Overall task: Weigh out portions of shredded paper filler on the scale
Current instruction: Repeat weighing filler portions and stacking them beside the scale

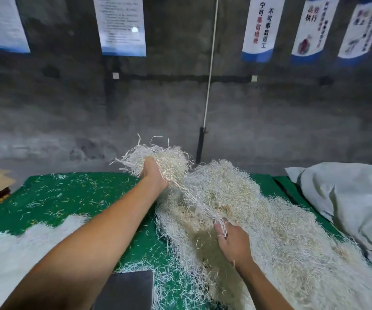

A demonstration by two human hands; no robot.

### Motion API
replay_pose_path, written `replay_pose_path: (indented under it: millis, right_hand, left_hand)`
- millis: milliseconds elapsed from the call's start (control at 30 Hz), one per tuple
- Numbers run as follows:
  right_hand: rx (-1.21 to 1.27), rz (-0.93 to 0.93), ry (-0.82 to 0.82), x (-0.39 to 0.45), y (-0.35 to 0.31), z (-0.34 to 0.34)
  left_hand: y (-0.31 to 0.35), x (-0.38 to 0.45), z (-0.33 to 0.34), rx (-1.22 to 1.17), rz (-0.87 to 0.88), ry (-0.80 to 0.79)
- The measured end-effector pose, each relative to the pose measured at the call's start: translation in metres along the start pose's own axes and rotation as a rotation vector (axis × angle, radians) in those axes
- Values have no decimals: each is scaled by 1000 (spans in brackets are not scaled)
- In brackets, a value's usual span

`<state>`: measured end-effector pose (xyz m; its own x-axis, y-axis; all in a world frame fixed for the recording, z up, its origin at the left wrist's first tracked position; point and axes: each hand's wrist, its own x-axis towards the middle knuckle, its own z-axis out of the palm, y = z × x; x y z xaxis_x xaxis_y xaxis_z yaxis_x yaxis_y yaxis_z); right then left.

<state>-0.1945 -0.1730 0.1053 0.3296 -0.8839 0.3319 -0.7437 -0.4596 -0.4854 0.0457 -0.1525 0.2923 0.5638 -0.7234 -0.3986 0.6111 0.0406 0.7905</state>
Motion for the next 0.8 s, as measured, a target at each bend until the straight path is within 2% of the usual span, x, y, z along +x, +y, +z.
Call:
replay_pose_path:
  millis: [67, 133, 200, 267, 367, 467, 533, 633, 700, 733, 767, 800]
  right_hand:
    - [149, 168, 79, -18, 6, 7]
    - [151, 408, 81, -41, 25, 12]
    - [75, 553, 17, -64, 53, 14]
    - [38, 608, -25, -70, 65, 13]
    - [127, 514, -83, -45, 38, 6]
    - [192, 321, -320, 6, -4, -19]
    - [106, 254, -416, 38, -34, -42]
    - [-204, 161, -437, 68, -78, -79]
    - [-375, 136, -449, 79, -105, -98]
    - [-361, 115, -410, 83, -118, -104]
    - [-243, 93, -331, 84, -131, -108]
    - [-14, 103, -240, 83, -145, -109]
  left_hand:
    - [8, 0, 4, 62, 31, -71]
    - [31, 4, 5, 154, 121, -101]
    - [60, 9, 2, 282, 236, -53]
    - [79, 15, -1, 435, 350, 34]
    - [70, 15, -3, 559, 373, 1]
    - [56, 11, 1, 602, 361, -3]
    - [54, 9, 3, 647, 383, 1]
    - [56, -3, 1, 763, 407, 3]
    - [56, -11, -4, 860, 451, -65]
    - [57, -16, -7, 905, 477, -110]
    - [58, -21, -10, 933, 490, -162]
    - [58, -27, -13, 925, 467, -213]
